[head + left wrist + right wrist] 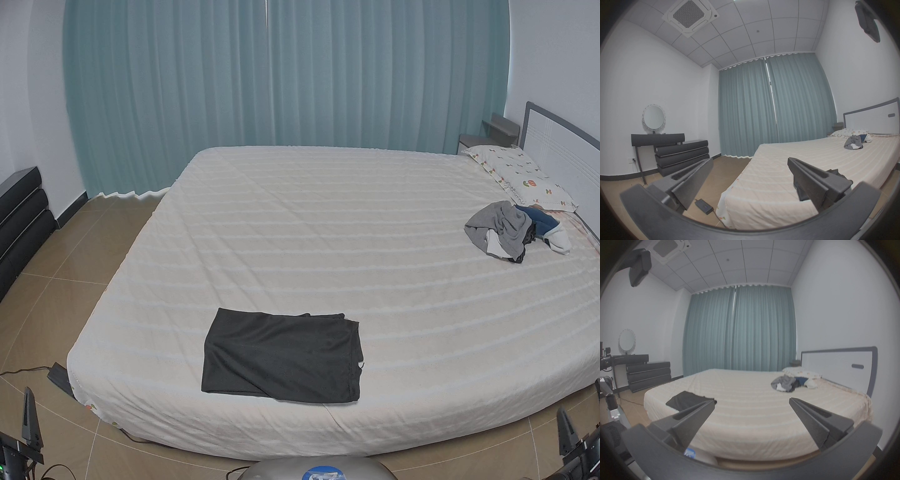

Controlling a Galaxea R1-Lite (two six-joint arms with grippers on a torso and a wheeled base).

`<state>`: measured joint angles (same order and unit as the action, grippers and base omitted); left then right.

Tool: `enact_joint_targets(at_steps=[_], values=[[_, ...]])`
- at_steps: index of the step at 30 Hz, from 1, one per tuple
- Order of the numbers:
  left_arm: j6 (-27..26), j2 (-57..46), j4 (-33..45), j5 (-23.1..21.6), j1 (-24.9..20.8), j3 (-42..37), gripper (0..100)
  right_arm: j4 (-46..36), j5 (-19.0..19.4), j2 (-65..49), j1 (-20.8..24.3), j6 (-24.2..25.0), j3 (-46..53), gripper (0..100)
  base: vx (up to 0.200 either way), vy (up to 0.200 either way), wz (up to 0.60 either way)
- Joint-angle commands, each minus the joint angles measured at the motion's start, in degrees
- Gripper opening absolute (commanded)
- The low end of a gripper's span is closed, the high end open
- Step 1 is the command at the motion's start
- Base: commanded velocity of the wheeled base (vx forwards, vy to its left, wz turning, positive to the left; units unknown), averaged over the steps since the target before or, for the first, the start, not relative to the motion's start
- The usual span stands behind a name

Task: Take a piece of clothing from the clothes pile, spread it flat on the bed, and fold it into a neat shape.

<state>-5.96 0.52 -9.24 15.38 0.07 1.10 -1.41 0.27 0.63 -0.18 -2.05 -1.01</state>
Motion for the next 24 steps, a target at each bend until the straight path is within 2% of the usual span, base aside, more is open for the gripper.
enact_joint_targets(at_steps=[1,8,10,12,18,24], values=[[0.4,-0.5,5.5,0.9,0.0,-1.1,100,-1.0,0.1,-0.6,0.1,0.7,0.1,100,0.000,0.000,0.00],[1.6,-0.5,6.4,0.2,0.0,-1.0,100,-0.6,0.1,-0.6,0.1,1.1,0.2,100,0.000,0.000,0.00],[2.2,-0.5,6.4,-3.4,0.0,-1.0,100,-0.6,0.1,-0.6,0.1,1.1,0.2,100,0.000,0.000,0.00],[2.3,-0.5,6.4,-4.6,0.0,-1.0,100,-0.6,0.2,-0.6,0.1,1.1,0.2,100,0.000,0.000,0.00],[2.5,-0.5,6.7,-4.9,0.0,-1.0,100,-0.5,0.3,-0.6,0.1,0.9,0.3,100,0.000,0.000,0.00],[7.2,-0.5,7.0,-7.4,0.0,-0.9,100,-0.5,0.6,-0.6,0.1,1.2,0.2,100,0.000,0.000,0.00]])
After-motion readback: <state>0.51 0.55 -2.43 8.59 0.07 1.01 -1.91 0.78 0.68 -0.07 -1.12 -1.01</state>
